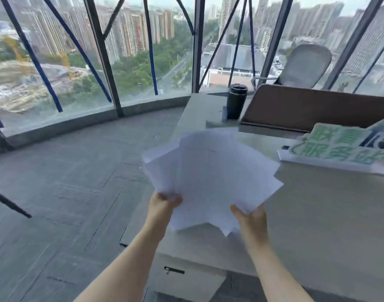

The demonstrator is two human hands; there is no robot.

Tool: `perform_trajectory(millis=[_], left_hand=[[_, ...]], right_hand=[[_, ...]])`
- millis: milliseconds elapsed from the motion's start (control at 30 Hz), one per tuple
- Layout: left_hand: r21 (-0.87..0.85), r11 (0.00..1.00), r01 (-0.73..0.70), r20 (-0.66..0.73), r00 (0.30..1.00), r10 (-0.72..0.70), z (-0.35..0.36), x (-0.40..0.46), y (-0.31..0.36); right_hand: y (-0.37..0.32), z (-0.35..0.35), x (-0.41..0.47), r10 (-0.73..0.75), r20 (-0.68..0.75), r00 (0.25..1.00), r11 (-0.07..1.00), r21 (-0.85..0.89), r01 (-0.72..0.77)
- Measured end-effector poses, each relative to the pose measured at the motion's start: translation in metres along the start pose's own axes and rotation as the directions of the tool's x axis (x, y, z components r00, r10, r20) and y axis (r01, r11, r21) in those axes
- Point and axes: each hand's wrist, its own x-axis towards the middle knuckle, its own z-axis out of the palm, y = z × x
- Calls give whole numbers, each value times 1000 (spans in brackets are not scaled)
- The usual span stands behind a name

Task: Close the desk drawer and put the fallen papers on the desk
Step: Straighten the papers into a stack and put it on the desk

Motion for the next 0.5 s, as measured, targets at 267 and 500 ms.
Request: perform_trajectory(millis=[267, 500], left_hand=[[-86, 993, 85, 51, 995, -80, 25, 65, -6], [42, 999, -20, 31, 999, 19, 33, 98, 20]], right_hand=[[15, 3, 85, 76, 117, 990, 993, 86, -87], [9, 25, 124, 19, 70, 997, 987, 160, -30]])
